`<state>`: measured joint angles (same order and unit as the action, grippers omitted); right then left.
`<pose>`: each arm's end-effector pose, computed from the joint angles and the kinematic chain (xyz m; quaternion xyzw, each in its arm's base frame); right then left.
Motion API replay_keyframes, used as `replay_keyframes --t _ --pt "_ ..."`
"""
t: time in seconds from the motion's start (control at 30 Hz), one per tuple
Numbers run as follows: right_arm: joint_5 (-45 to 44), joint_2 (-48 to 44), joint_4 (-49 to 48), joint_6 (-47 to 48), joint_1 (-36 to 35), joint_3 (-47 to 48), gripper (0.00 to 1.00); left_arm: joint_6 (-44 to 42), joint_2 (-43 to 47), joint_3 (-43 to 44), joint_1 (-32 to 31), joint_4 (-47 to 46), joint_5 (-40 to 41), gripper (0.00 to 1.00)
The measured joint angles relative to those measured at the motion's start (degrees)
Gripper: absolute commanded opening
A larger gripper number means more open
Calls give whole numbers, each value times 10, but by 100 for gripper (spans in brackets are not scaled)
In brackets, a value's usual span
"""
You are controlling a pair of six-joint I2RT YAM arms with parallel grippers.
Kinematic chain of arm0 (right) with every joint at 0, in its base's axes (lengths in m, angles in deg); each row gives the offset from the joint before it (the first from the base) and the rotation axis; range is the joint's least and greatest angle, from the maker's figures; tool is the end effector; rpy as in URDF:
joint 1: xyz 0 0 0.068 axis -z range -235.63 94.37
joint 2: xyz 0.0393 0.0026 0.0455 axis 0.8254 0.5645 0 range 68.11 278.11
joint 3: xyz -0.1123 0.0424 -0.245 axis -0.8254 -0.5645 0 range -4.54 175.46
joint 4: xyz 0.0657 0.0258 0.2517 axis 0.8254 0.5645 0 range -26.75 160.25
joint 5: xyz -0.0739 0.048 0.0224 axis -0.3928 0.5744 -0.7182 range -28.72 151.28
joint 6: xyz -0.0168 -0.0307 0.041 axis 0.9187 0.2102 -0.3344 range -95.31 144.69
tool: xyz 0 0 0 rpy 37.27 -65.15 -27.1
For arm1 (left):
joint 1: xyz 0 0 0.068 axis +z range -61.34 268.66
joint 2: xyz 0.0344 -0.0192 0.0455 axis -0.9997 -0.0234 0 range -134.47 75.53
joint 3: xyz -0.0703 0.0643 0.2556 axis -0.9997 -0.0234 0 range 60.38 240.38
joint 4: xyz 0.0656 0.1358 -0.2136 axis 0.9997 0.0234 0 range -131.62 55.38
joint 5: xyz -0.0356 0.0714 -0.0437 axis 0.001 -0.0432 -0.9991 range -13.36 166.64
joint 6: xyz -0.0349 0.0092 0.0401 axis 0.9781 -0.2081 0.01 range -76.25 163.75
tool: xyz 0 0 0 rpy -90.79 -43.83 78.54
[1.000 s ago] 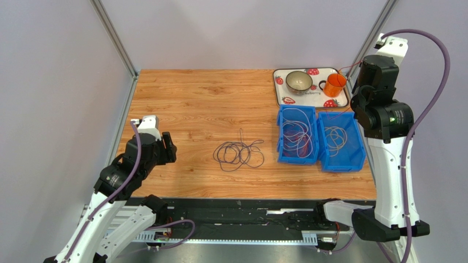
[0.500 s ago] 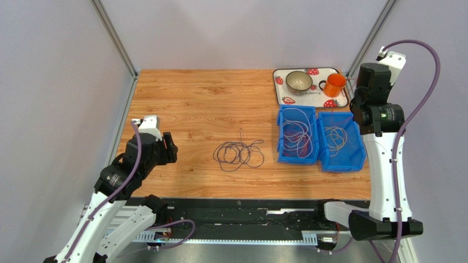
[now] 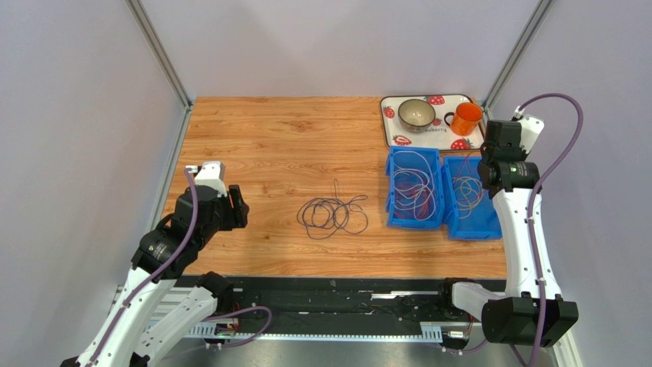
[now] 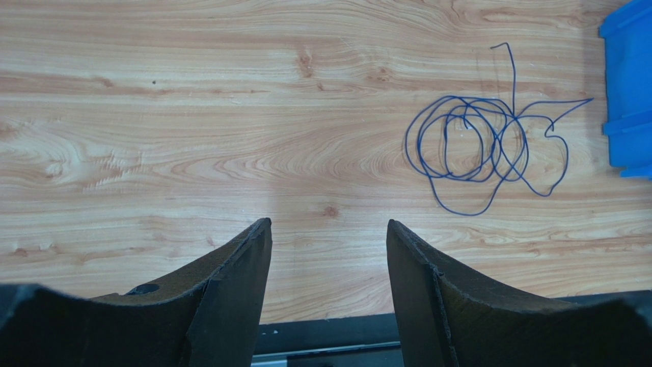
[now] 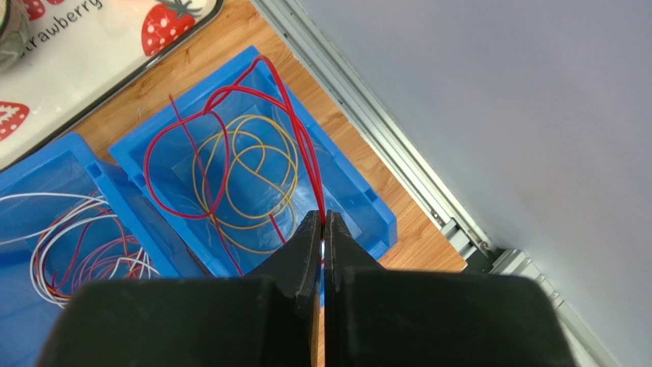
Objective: Untangle the cables
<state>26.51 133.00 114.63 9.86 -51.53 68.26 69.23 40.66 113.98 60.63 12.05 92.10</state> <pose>0.2153 -0.0357 0.3747 0.2606 0.8454 -0.2380 0.4010 0.0973 -0.0410 0.3379 -0.0425 0.8798 -0.0997 0.4628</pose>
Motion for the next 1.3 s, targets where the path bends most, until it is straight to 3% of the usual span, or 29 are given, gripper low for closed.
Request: replay_keyframes --t 0.63,0.7,0.73,0.77,0.9,1.3 --pt "8 89 -73 -74 1 -97 0 -1 0 -4 0 -5 -2 65" --pt "11 93 -78 -72 2 -98 13 -1 0 -4 0 -6 -2 66" --pt "14 96 -80 -70 2 -98 24 -1 0 -4 0 -6 -2 66" --pt "15 97 -80 -70 2 -98 45 -1 0 -4 0 -7 -2 66" --pt "31 104 -76 -69 3 -97 66 -1 0 -4 0 -7 -2 66" --pt "65 100 -57 -68 3 -33 67 -1 0 -4 0 -8 -4 66"
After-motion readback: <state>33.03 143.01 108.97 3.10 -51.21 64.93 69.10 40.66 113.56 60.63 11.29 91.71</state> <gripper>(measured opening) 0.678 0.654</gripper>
